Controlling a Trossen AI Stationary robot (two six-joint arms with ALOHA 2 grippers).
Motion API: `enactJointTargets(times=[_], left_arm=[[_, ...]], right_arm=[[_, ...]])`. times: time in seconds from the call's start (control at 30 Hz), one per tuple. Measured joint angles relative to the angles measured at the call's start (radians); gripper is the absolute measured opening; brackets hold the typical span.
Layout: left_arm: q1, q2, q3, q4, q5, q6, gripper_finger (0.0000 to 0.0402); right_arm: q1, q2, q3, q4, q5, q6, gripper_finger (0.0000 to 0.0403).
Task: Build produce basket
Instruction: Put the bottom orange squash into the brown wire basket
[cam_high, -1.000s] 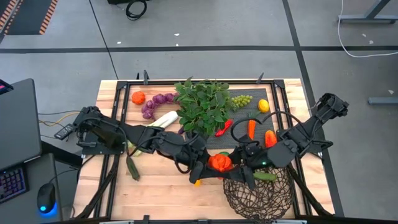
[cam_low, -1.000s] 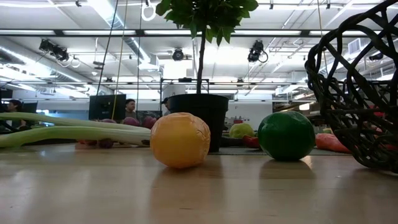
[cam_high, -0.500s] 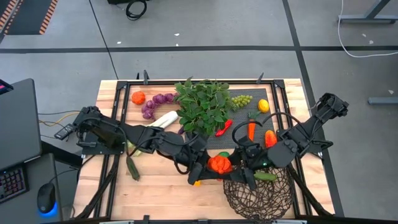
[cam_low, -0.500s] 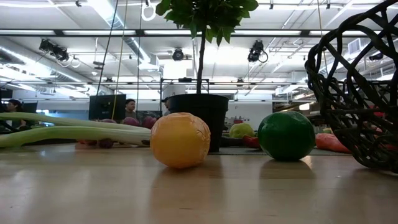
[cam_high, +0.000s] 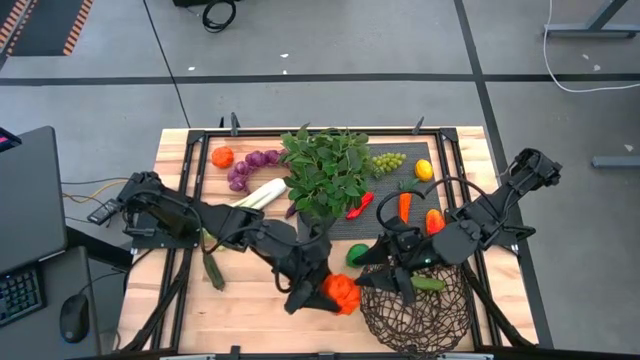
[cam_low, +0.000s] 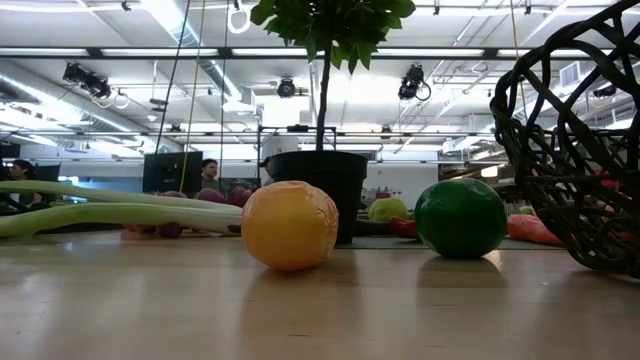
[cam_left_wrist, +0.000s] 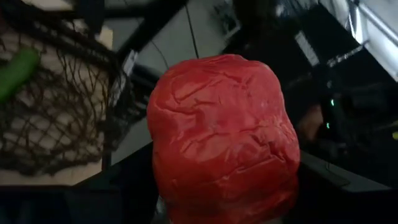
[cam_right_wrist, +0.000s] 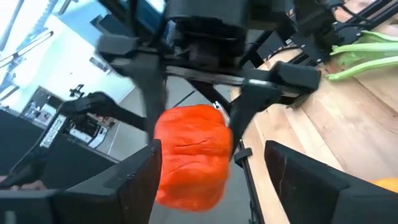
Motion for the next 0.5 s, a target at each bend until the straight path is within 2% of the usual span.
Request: enactJointTargets(times=[0.1, 0.3, 0.4, 0.5], left_arm=[[0.001, 0.0, 0.0, -0.027, 0.035, -0.002, 0.0275], [0.015, 0.0, 0.0, 0.001, -0.002, -0.002, 0.0275], [0.022, 0.0, 0.0, 0.025, -0.008, -0.002, 0.0275], [0.021, 0.0, 0.0, 0.049, -0.015, -0.002, 0.0275]], right_arm=[[0.0, -0.011, 0.0, -0.001, -0.005, -0.017, 0.0254], [0.0, -0.015, 0.0, -0.001, -0.008, -0.019, 0.0209], [0.001, -0.015, 0.0, -0.001, -0.011, -0.018, 0.0213], [0.0, -0.015, 0.0, -0.001, -0.011, -0.018, 0.0238]])
